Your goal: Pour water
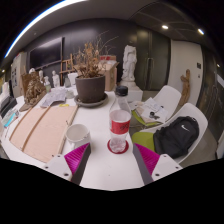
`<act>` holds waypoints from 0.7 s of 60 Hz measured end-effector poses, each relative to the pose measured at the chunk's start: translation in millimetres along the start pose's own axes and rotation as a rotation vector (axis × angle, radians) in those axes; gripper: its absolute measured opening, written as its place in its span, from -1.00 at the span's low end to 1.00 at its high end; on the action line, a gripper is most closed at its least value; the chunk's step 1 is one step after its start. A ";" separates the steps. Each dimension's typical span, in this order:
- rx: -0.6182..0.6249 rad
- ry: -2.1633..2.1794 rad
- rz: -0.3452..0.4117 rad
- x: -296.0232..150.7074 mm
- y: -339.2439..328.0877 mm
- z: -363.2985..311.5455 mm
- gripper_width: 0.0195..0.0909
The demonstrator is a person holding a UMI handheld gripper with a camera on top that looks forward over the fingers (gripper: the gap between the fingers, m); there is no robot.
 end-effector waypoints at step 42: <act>0.054 0.022 -0.030 68.4 -152.8 -69.6 0.86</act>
Point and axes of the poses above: the point between the fingertips, and its own axes, seen from behind it with the camera up: z to the right, x down, y forward, the way the camera looks, the point moved 5 cm from there along -y, backward, against the way the camera looks, and after that the axes turned 15 degrees about -z, right-handed, at the moved point
